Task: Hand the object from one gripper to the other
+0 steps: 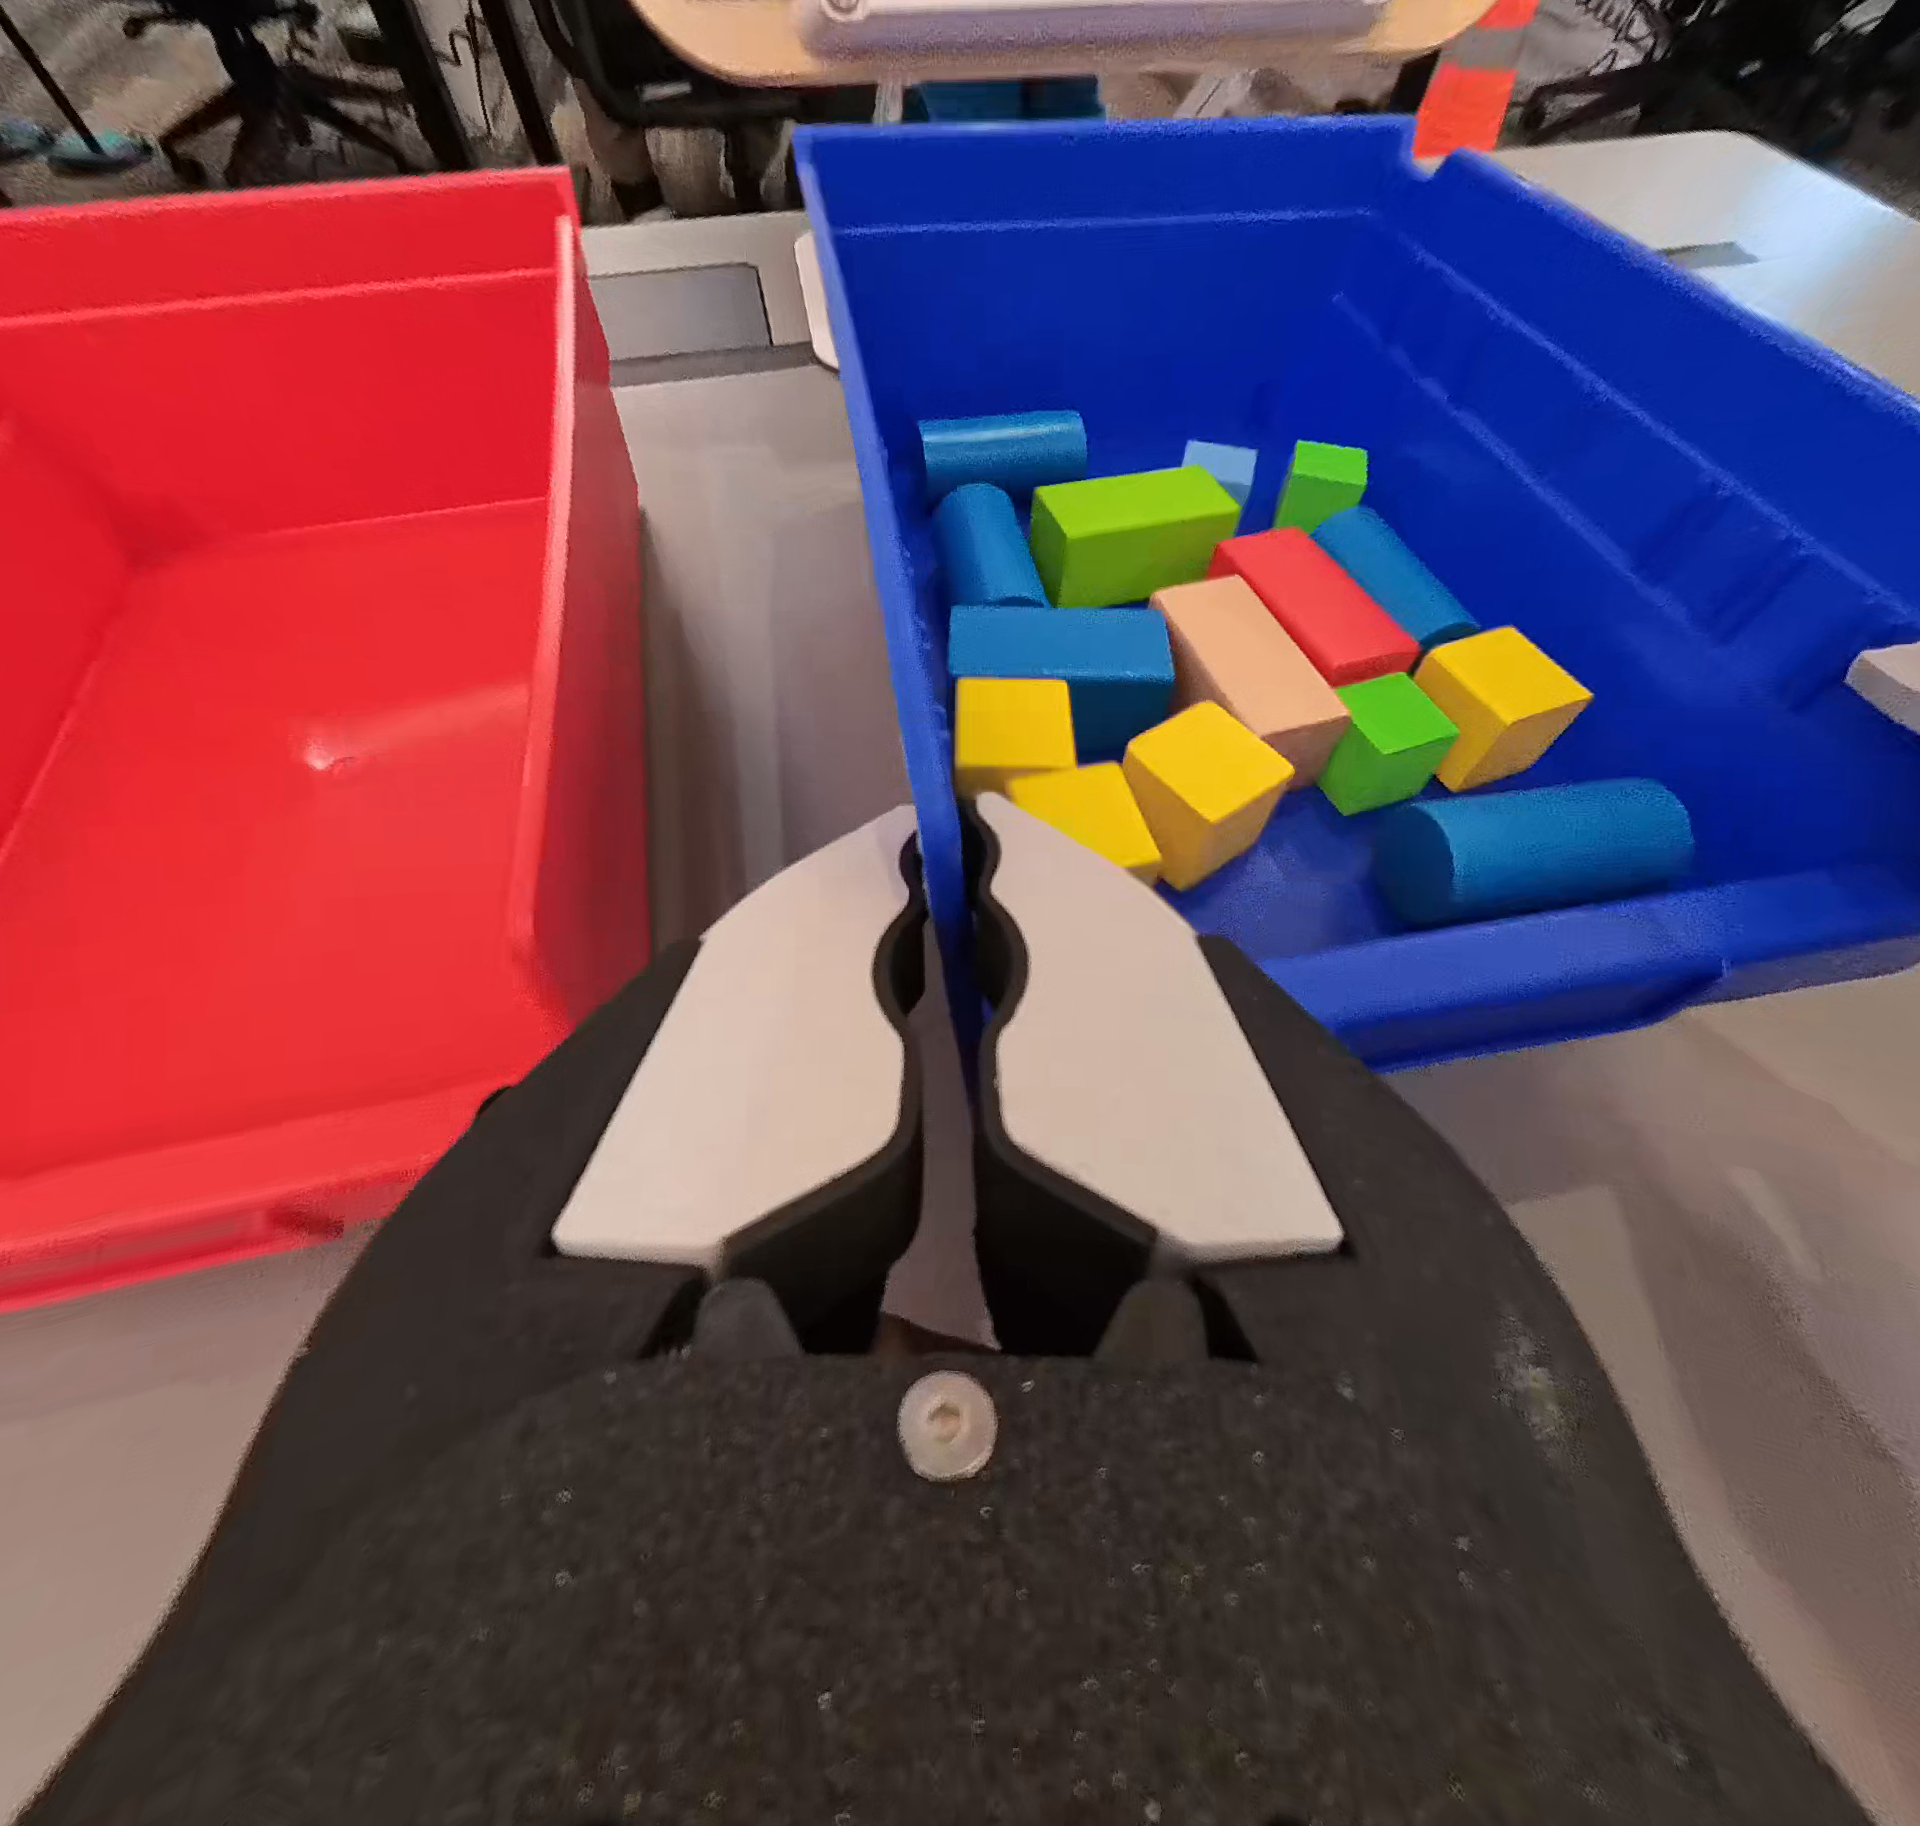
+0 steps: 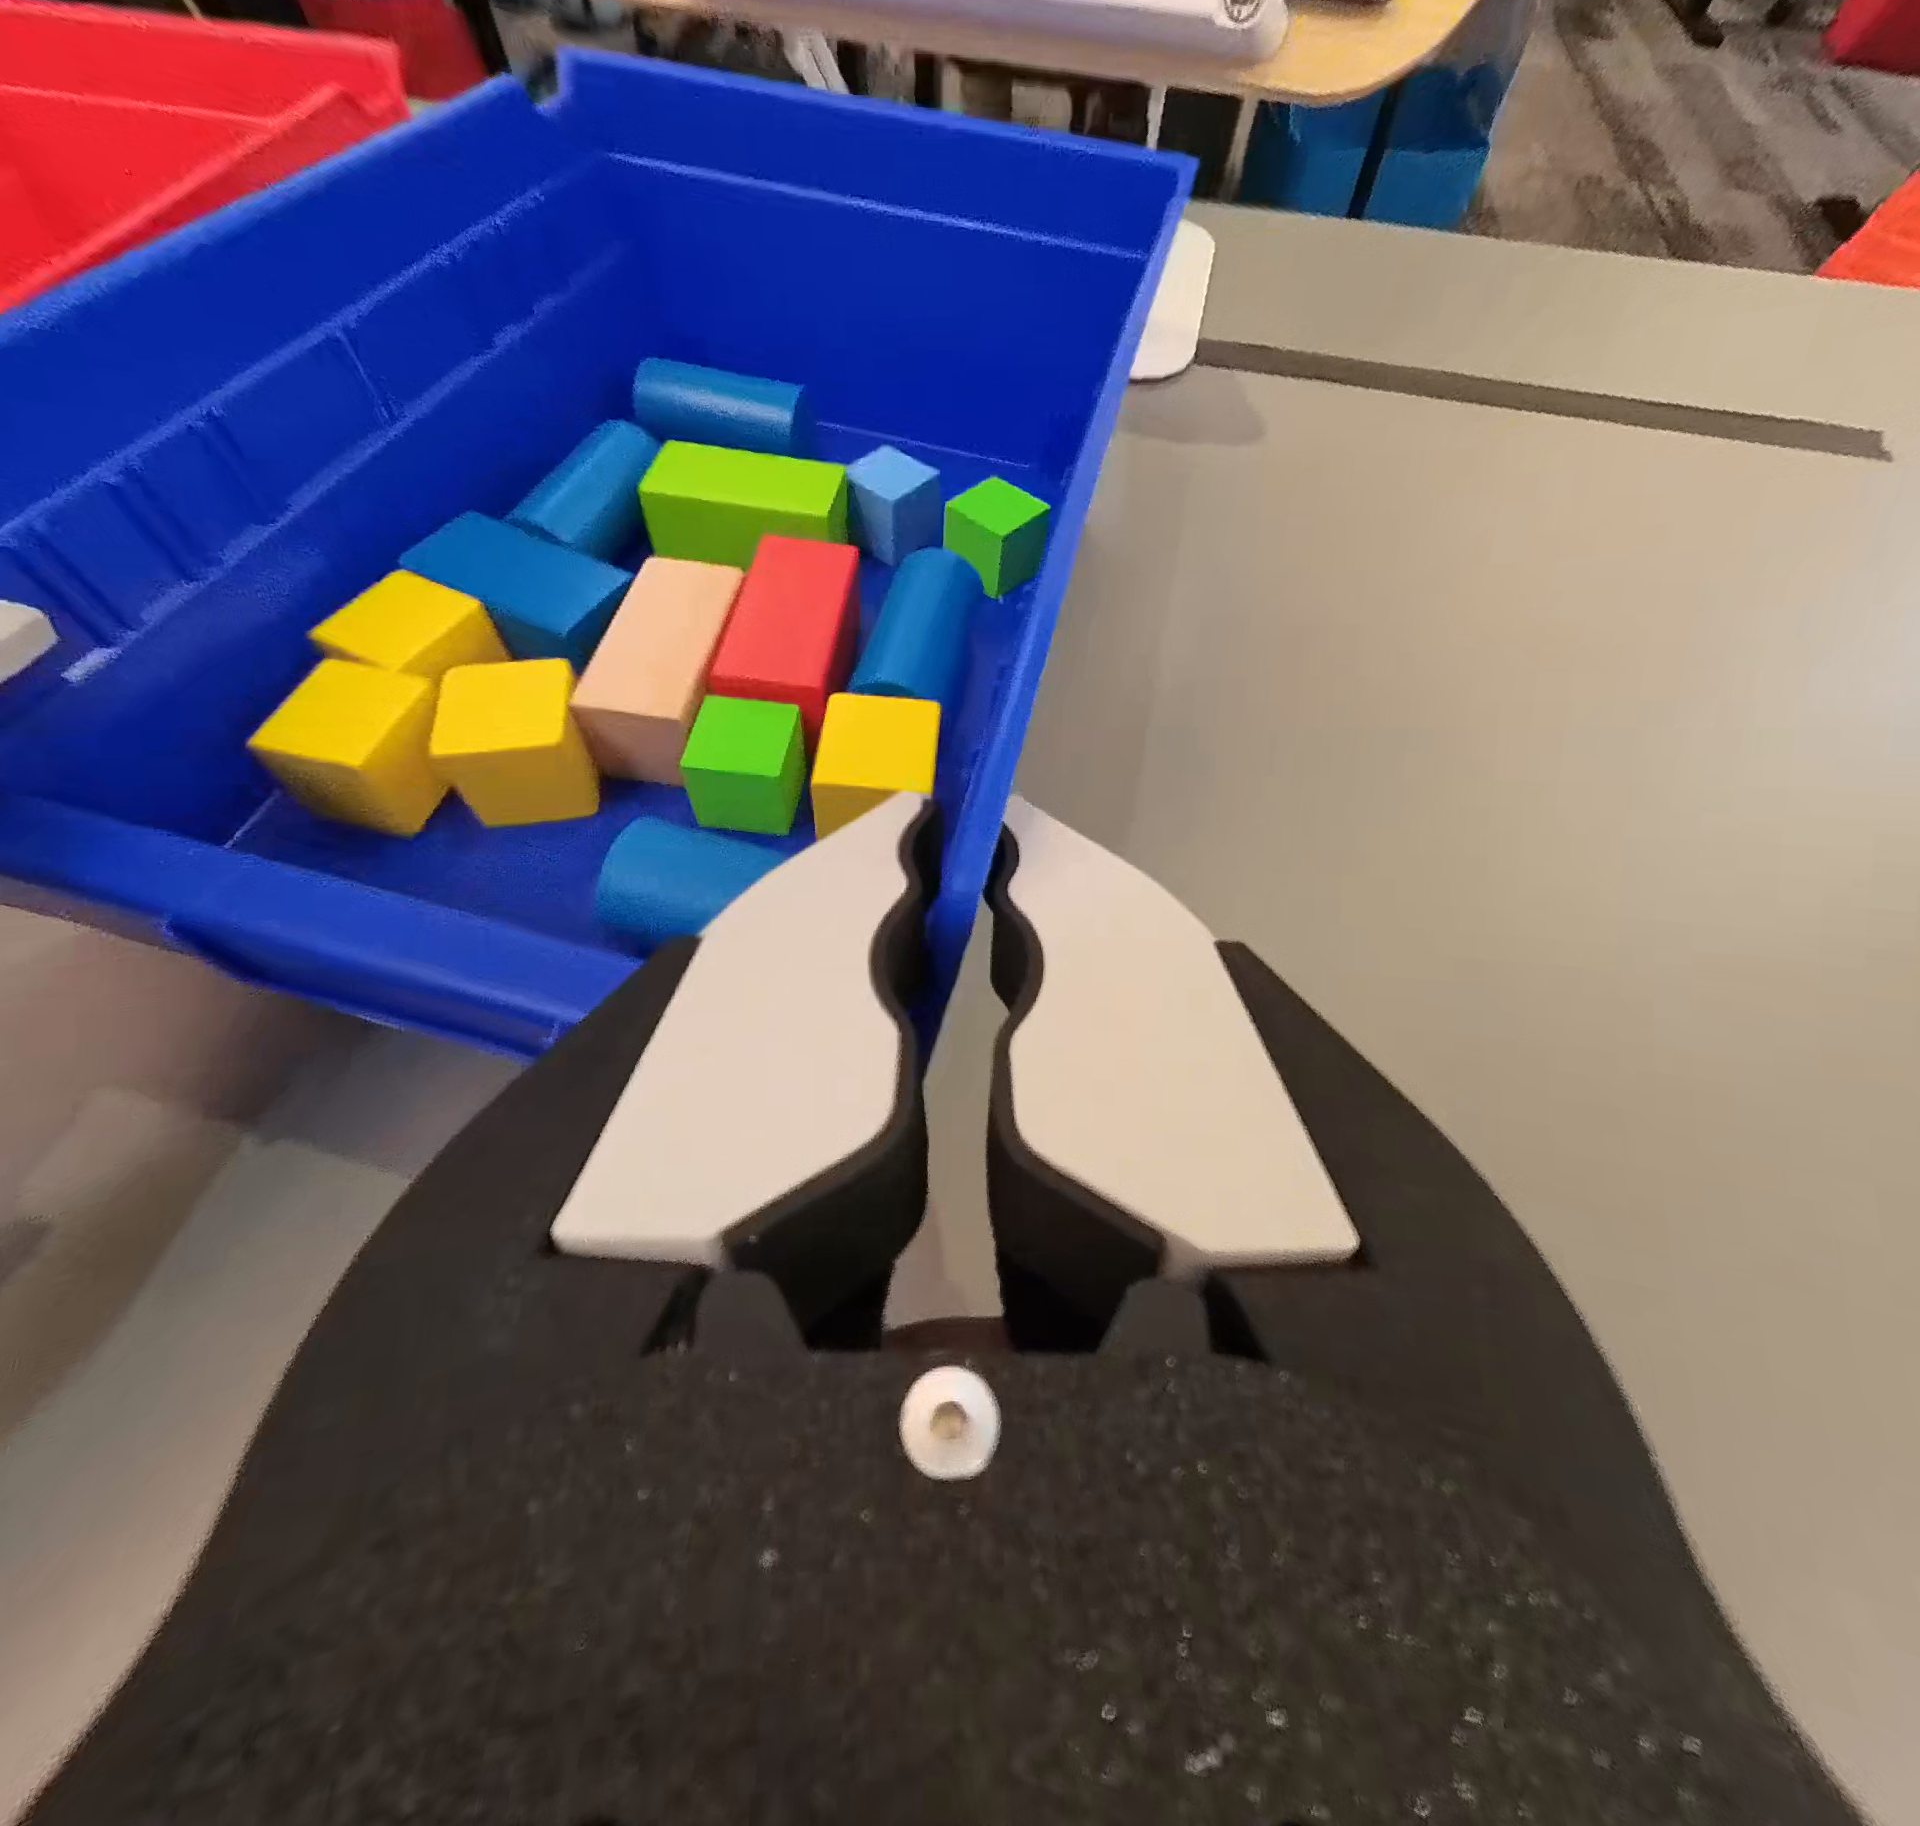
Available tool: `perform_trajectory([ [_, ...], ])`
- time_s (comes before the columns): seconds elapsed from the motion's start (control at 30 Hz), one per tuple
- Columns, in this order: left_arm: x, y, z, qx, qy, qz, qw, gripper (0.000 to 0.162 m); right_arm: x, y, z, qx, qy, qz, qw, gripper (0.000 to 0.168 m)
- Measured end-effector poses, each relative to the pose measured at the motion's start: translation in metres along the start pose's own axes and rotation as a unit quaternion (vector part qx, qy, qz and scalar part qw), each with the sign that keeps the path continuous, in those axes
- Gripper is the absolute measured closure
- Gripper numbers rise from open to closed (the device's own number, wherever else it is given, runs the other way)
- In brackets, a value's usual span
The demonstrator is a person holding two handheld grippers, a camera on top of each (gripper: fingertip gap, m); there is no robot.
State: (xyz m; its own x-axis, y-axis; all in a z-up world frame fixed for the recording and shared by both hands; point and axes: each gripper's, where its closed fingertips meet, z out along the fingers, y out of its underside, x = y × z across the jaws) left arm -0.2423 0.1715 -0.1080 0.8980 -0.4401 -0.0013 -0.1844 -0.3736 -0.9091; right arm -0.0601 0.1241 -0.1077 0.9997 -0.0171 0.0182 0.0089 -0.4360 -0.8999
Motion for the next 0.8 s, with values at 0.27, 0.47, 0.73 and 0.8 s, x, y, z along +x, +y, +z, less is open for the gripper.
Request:
perform_trajectory([
  [0.27,-0.005,-0.006,0.006,-0.001,-0.008,-0.002,1.000,0.159,0.000,-0.010,0.010,0.005,0.002,-0.005,1.000,0.163],
  [0.47,-0.006,0.008,0.017,0.002,0.003,-0.005,1.000,0.159,-0.002,0.003,0.014,0.000,0.014,-0.020,1.000,0.162],
  [0.73,-0.014,0.023,0.008,0.026,-0.025,-0.021,0.999,0.159,-0.012,0.014,0.016,0.020,0.010,-0.019,1.000,0.162],
  [0.8,-0.014,0.023,0.007,0.026,-0.026,-0.022,0.999,0.159,-0.013,0.015,0.016,0.022,0.009,-0.010,1.000,0.162],
])
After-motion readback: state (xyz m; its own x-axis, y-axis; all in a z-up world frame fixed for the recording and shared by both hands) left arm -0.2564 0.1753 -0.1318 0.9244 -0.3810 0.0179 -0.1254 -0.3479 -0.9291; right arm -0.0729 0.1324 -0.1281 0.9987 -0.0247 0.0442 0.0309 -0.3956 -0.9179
